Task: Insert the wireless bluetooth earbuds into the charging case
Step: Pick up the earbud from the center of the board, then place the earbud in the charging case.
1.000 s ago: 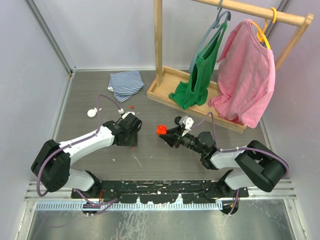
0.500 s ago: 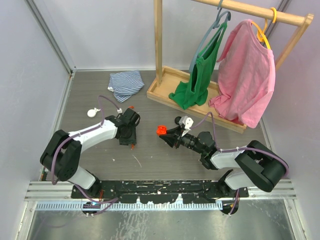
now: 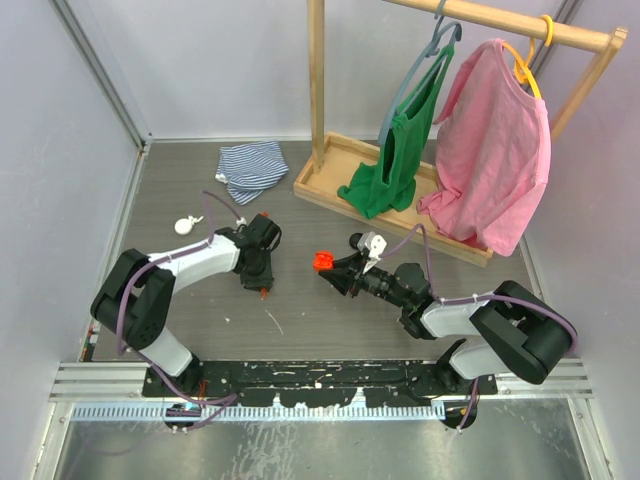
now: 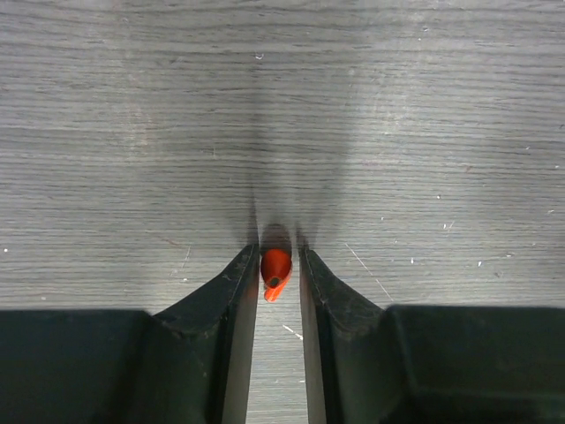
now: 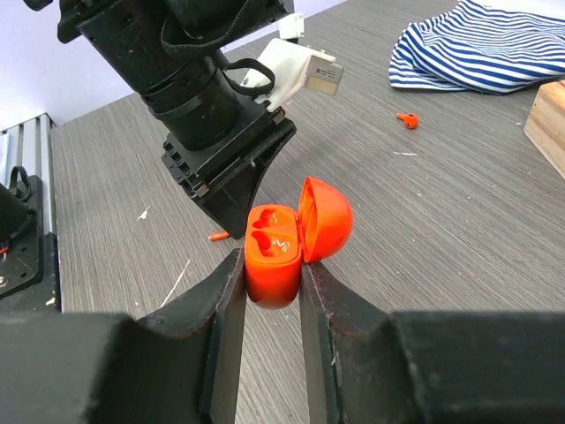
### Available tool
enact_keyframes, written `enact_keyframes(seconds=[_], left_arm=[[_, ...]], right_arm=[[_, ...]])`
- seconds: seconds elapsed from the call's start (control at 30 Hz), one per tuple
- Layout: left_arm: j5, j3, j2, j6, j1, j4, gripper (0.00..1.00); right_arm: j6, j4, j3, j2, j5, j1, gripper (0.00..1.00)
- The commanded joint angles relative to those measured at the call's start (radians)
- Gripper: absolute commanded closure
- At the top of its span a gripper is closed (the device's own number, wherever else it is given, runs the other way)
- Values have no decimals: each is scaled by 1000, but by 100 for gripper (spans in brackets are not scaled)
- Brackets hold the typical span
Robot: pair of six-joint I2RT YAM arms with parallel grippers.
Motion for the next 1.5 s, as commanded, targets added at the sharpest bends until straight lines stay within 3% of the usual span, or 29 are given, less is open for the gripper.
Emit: enact_keyframes(seconds=[0.0,0.33,0.73,1.07,1.47], left_arm=[[19,23,17,5,5,20,75],[33,18,-16,-8,5,15,87],[60,-30,-270,-30,4,122,92],[140,-137,-511,-34,-6,385,94],[263,-238,-646,-59,-28,721,94]], right_arm=[[-12,43,37,-14,-6,5,99],[-14,39,36,-17,-8,5,99],[-15,67,26,-16,-13,6,99],[-11,118,14,-11,-33,12,99],[-1,191,6,-22,-16,27,99]])
